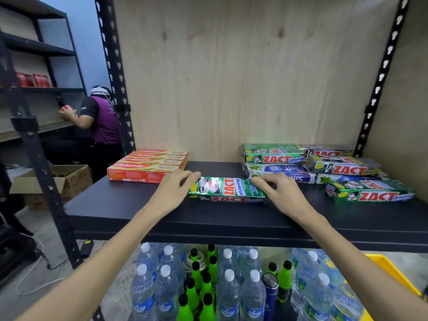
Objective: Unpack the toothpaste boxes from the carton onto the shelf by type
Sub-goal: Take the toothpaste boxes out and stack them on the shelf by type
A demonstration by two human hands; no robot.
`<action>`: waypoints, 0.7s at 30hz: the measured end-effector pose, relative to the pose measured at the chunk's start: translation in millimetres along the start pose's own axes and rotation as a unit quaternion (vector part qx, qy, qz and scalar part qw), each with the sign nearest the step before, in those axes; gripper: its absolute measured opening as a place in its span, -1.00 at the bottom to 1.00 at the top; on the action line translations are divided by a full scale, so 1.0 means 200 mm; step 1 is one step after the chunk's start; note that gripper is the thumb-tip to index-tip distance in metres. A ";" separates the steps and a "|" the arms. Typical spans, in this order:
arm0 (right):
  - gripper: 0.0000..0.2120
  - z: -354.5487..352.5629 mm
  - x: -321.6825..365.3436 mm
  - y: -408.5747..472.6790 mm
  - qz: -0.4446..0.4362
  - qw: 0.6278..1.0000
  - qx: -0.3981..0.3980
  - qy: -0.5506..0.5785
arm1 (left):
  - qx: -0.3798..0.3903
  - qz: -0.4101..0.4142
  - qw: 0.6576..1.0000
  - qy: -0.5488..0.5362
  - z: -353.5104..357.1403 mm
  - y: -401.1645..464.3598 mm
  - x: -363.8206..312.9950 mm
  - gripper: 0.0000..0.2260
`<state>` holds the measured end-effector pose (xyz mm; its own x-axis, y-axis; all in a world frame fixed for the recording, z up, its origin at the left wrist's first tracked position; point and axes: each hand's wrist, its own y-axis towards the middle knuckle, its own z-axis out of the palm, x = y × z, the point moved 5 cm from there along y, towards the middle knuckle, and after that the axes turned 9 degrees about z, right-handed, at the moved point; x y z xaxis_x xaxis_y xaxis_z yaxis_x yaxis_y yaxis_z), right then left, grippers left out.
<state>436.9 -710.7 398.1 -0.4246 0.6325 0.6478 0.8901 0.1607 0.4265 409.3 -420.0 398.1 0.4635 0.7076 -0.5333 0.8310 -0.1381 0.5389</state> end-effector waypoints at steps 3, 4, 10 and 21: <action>-0.47 0.00 0.00 0.01 -0.054 0.993 -0.050 -0.090 | -0.055 0.050 0.995 0.064 0.00 0.02 0.00 -0.75; -0.46 0.00 0.00 0.01 -0.067 0.990 -0.052 -0.115 | -0.065 0.065 0.993 0.070 -0.01 0.02 0.00 -0.76; -0.23 0.02 0.00 0.01 -0.119 0.978 -0.057 -0.163 | 0.000 0.114 0.982 0.149 -0.08 -0.03 0.05 -0.46; -0.15 0.17 0.11 0.19 -0.127 0.972 -0.038 -0.196 | 0.005 0.131 0.955 0.267 -0.09 0.13 0.16 -0.56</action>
<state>467.2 -664.4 407.8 -0.5196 0.8225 0.2312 0.7441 0.3026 0.5956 441.0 -387.8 406.8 0.4354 0.8998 0.0281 0.7118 -0.3632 0.6012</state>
